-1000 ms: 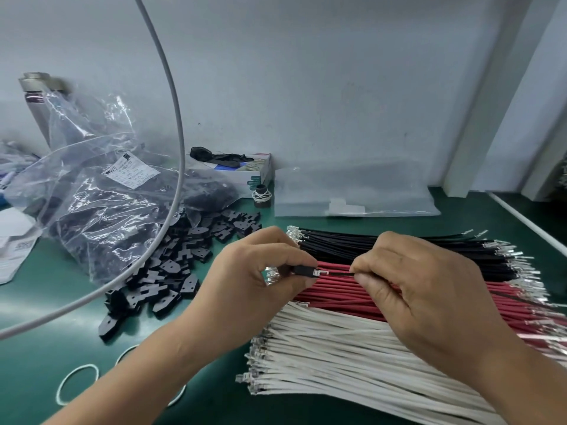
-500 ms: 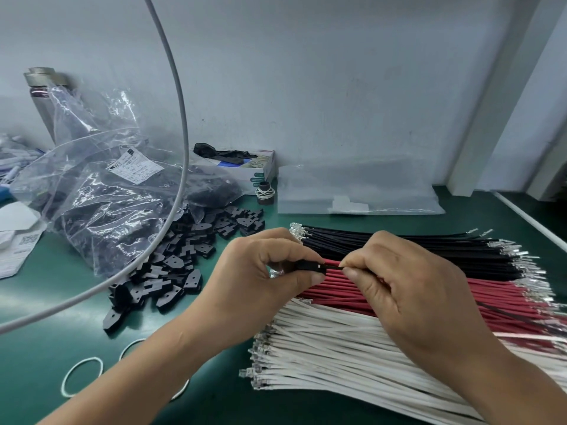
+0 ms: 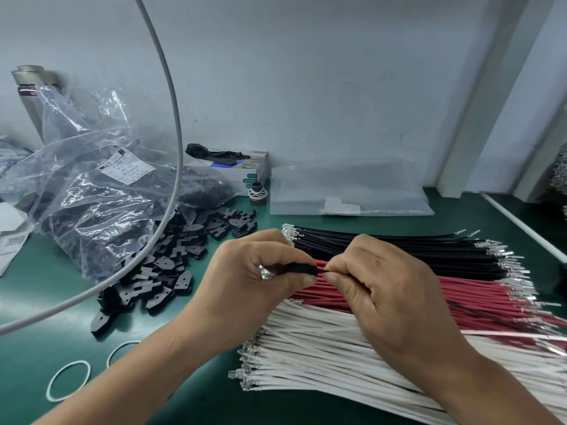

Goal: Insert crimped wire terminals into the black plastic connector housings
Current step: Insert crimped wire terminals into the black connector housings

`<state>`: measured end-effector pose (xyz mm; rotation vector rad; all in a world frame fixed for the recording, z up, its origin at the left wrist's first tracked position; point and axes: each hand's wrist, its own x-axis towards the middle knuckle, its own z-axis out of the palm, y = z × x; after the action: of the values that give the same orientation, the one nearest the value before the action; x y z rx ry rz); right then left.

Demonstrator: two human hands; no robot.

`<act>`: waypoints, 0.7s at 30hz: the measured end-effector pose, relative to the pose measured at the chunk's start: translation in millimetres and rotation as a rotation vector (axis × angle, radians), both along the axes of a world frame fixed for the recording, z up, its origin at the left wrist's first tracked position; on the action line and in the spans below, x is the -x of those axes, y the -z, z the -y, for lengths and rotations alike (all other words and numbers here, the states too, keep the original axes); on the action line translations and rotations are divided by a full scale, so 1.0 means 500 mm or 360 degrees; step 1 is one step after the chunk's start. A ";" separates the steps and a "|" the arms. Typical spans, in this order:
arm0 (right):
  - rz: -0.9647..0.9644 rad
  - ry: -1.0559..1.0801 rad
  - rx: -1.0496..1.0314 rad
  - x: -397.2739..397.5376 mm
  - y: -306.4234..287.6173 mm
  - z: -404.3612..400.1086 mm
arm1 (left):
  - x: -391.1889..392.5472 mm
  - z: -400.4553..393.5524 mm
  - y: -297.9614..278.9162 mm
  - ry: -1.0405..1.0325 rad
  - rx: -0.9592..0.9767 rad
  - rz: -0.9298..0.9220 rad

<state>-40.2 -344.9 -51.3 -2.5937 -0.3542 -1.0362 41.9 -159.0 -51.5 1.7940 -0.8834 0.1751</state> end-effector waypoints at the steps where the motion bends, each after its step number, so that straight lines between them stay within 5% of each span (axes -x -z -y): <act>1: 0.0014 0.0031 0.0032 0.000 -0.002 0.002 | 0.000 0.001 0.001 -0.0003 0.0001 -0.0005; 7: 0.0409 0.0242 0.0256 -0.002 -0.018 0.010 | -0.009 0.006 0.003 -0.0130 0.0215 -0.0245; 13: -0.0399 0.0226 0.0236 -0.013 0.009 -0.007 | -0.024 -0.007 -0.002 -0.0098 0.0398 -0.0570; 21: -0.0420 0.0183 -0.0069 -0.010 0.009 -0.006 | -0.038 -0.019 -0.001 -0.0158 0.0428 -0.0658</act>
<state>-35.1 -341.9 -55.9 -2.6926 -0.1175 -0.7129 60.9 -149.6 -51.0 1.5454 -0.4529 -0.0157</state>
